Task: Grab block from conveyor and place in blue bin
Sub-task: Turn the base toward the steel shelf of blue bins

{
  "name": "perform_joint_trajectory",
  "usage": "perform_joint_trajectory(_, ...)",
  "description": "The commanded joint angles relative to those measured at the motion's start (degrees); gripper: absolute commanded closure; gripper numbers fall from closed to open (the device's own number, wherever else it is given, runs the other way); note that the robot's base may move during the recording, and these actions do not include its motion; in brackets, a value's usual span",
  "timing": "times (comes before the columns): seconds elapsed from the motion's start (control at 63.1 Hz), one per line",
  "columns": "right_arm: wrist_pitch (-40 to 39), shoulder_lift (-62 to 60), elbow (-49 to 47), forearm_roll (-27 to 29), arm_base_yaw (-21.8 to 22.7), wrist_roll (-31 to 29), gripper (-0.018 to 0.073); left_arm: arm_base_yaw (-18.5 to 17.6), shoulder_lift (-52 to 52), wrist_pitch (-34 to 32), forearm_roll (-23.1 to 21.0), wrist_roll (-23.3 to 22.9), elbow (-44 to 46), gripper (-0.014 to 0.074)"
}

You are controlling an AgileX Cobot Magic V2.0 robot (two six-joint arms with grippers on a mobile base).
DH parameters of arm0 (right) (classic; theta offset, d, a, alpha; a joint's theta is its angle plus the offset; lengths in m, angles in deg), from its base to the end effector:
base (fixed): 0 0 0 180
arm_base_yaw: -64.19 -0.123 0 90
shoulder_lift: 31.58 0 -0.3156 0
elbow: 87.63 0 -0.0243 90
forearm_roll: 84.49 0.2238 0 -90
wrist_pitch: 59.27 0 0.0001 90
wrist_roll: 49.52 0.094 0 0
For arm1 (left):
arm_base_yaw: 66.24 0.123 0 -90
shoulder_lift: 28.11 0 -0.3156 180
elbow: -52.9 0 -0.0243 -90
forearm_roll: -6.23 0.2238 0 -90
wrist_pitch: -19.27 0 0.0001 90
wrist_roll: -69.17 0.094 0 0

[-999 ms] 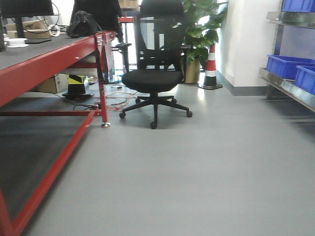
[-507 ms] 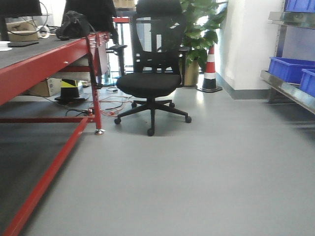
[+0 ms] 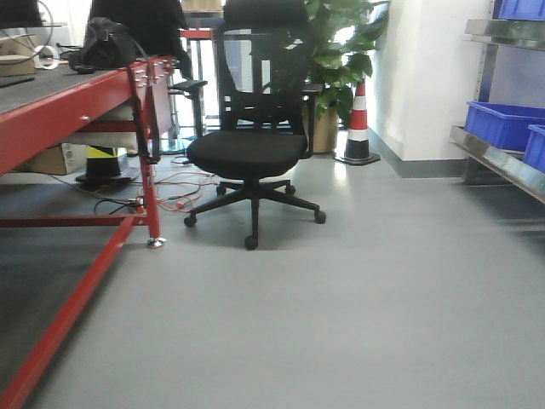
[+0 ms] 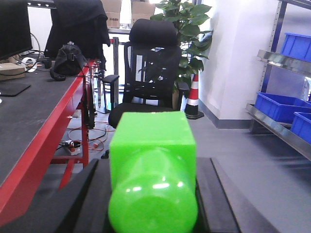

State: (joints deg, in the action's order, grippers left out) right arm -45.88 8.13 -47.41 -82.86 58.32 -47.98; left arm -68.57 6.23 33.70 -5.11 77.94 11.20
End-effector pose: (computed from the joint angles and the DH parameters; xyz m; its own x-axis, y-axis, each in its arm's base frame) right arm 0.0667 0.0075 0.3822 -0.0634 0.0483 -0.9968 -0.1055 0.9929 0.0548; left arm 0.0444 -0.0064 0.3782 -0.0070 -0.0385 -0.9992 0.0894 0.9952 -0.0389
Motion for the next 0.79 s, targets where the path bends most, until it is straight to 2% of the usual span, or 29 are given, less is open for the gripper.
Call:
perform_joint_trajectory(0.0,-1.4,-0.3,0.0,-0.3,0.0,-0.1,0.0721,-0.3,-0.3,-0.9,0.0,0.0,-0.1,0.0707)
perform_joint_trajectory(0.777,-1.4,-0.3,0.0,-0.3,0.0,-0.1,0.0721,-0.3,-0.3,-0.9,0.0,0.0,-0.1,0.0707)
